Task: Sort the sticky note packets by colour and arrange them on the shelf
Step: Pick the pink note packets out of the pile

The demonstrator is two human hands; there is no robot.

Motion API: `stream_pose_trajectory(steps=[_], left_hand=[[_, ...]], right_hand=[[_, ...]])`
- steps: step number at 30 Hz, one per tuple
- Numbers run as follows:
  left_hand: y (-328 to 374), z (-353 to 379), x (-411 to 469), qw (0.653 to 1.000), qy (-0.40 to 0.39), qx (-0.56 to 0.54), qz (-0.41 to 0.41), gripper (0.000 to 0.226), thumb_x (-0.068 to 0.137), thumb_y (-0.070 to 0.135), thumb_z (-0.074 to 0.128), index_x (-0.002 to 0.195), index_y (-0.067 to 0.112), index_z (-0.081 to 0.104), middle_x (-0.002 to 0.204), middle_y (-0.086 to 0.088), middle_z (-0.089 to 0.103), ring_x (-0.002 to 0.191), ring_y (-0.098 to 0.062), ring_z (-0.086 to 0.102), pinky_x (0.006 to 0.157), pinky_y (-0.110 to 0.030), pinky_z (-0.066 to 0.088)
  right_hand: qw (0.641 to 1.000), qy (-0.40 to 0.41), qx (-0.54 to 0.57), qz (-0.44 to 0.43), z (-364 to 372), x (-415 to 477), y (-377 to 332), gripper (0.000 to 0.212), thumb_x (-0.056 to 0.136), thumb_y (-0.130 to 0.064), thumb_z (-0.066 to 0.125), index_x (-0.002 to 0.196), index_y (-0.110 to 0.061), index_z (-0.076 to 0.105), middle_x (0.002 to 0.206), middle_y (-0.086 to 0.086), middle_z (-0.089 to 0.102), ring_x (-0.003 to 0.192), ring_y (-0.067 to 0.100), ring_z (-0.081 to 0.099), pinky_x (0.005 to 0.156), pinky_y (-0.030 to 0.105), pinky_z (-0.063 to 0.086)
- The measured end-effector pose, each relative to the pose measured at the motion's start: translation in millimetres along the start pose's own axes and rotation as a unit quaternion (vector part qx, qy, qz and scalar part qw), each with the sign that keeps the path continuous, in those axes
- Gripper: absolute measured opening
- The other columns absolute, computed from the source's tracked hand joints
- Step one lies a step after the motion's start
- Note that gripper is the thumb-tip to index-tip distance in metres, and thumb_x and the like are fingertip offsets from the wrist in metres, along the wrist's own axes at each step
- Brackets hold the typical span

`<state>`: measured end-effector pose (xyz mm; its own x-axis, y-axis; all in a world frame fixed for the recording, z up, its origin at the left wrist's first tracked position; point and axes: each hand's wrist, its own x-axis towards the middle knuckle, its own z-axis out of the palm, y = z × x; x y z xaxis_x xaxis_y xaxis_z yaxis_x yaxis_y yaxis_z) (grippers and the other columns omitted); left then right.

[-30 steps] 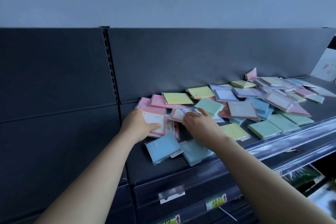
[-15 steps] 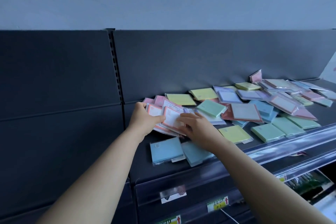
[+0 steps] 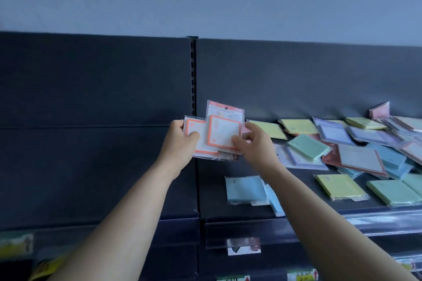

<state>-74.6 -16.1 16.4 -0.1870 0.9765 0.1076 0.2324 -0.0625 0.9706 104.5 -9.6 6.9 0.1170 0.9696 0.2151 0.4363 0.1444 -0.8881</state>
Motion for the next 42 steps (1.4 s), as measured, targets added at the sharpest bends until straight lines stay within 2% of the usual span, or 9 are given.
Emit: stream_pose_trajectory(steps=[3,7,10,12,15,22,29,33,42], left_hand=[[-4,-33,-6,1.000,0.017,0.022,0.001,0.034,0.089,0.005,0.049,0.118,0.022,0.051,0.105,0.010,0.065,0.094,-0.007,0.062,0.070,-0.021,0.047],[-16,-83,-10,0.997,0.068,0.045,-0.009,0.032,0.091,0.011,0.054,0.123,0.016,0.053,0.112,0.007,0.067,0.094,-0.013,0.066,0.072,-0.027,0.054],[-23,-126,-16,0.995,0.090,0.042,-0.005,0.012,0.092,0.010,0.055,0.097,0.016,0.064,0.098,0.001,0.072,0.083,-0.020,0.070,0.061,-0.029,0.057],[-26,-158,-23,0.993,0.109,0.047,-0.004,0.017,0.093,0.009,0.055,0.085,0.021,0.063,0.091,0.000,0.072,0.072,-0.021,0.070,0.059,-0.031,0.058],[-38,-213,-30,0.988,0.145,0.051,-0.027,0.011,0.094,0.014,0.055,0.103,0.014,0.060,0.096,-0.002,0.071,0.062,-0.018,0.068,0.061,-0.035,0.059],[-63,-358,-51,0.970,0.228,0.057,-0.069,0.019,0.098,0.018,0.050,0.116,0.014,0.055,0.106,0.000,0.065,0.068,-0.019,0.070,0.072,-0.047,0.060],[-94,-495,-73,0.965,0.241,0.008,-0.099,0.023,0.094,0.008,0.057,0.117,0.012,0.060,0.108,-0.003,0.067,0.086,-0.018,0.069,0.073,-0.035,0.060],[-110,-545,-72,0.967,0.233,0.001,-0.101,0.027,0.092,0.001,0.057,0.117,0.012,0.061,0.110,-0.005,0.067,0.096,-0.019,0.066,0.068,-0.026,0.057],[-144,-618,-26,0.958,0.270,-0.001,-0.093,0.041,0.095,0.006,0.055,0.133,0.020,0.053,0.116,-0.001,0.065,0.097,-0.016,0.066,0.070,-0.028,0.058]], right_hand=[[1.000,-0.021,0.011,-0.003,25,-1,-13,0.032,0.091,-0.015,0.060,0.122,-0.014,0.051,0.099,0.008,0.063,0.073,0.013,0.054,0.049,0.007,0.038],[0.998,-0.051,0.023,-0.019,65,-5,-35,0.029,0.092,-0.014,0.058,0.120,-0.015,0.053,0.085,-0.011,0.057,0.067,0.003,0.054,0.047,0.009,0.039],[0.996,-0.075,0.029,-0.026,102,-11,-56,0.037,0.091,-0.018,0.058,0.127,-0.013,0.050,0.094,-0.012,0.059,0.079,0.004,0.058,0.055,0.014,0.040],[0.994,-0.097,0.038,-0.026,130,-17,-72,0.038,0.091,-0.019,0.057,0.128,-0.015,0.048,0.096,-0.012,0.059,0.080,0.003,0.058,0.055,0.016,0.040],[0.990,-0.123,0.060,-0.029,176,-31,-100,0.042,0.092,-0.018,0.056,0.132,-0.016,0.045,0.102,-0.008,0.059,0.084,0.003,0.058,0.057,0.017,0.041],[0.980,-0.178,0.076,-0.041,296,-72,-173,0.045,0.093,-0.017,0.055,0.136,-0.015,0.042,0.099,-0.010,0.055,0.078,-0.001,0.054,0.049,0.010,0.038],[0.971,-0.217,0.098,-0.031,417,-119,-230,0.039,0.093,-0.014,0.055,0.131,-0.013,0.046,0.096,-0.008,0.059,0.076,0.001,0.055,0.057,0.017,0.042],[0.967,-0.236,0.098,-0.017,466,-129,-249,0.043,0.094,-0.015,0.055,0.135,-0.012,0.043,0.089,-0.013,0.055,0.076,0.000,0.055,0.056,0.015,0.040],[0.962,-0.261,0.083,-0.016,549,-105,-277,0.041,0.092,-0.011,0.053,0.132,-0.012,0.046,0.096,-0.009,0.058,0.079,0.002,0.057,0.055,0.013,0.041]])
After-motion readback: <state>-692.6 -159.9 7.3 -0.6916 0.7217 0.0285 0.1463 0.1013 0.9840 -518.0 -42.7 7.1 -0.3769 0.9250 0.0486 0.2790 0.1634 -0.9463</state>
